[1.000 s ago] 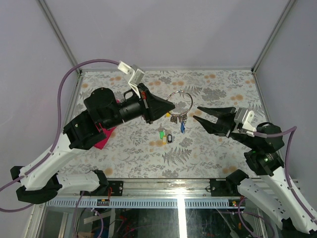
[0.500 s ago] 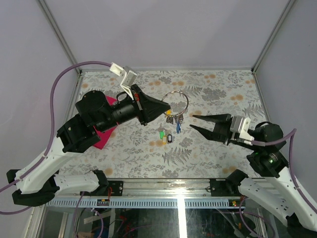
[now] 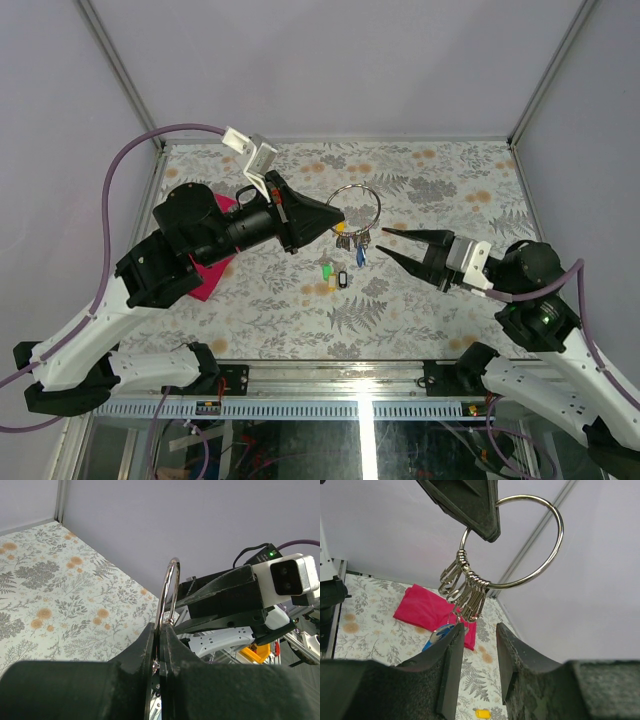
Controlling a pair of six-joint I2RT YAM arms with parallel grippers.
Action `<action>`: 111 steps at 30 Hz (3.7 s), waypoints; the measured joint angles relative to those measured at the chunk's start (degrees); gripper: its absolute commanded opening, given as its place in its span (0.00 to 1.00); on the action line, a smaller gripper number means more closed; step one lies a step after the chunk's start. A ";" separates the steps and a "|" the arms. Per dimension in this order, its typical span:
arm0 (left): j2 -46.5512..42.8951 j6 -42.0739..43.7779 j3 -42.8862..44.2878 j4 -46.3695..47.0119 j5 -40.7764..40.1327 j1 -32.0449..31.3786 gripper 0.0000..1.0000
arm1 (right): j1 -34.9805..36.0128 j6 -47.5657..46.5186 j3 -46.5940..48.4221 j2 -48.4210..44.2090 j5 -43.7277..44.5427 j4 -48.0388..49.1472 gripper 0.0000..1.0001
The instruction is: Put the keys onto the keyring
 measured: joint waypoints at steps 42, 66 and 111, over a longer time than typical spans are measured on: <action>0.07 0.02 0.00 0.00 -0.24 -0.02 0.00 | 0.00 2.56 -0.81 4.04 1.62 6.34 0.28; 0.61 -0.02 0.00 0.02 -0.22 -0.02 0.00 | 0.00 7.15 -2.97 6.01 2.64 12.70 0.32; 0.90 3.63 -16.70 1.29 -8.26 -0.37 0.44 | 0.57 17.25 27.76 17.79 19.91 -63.60 0.00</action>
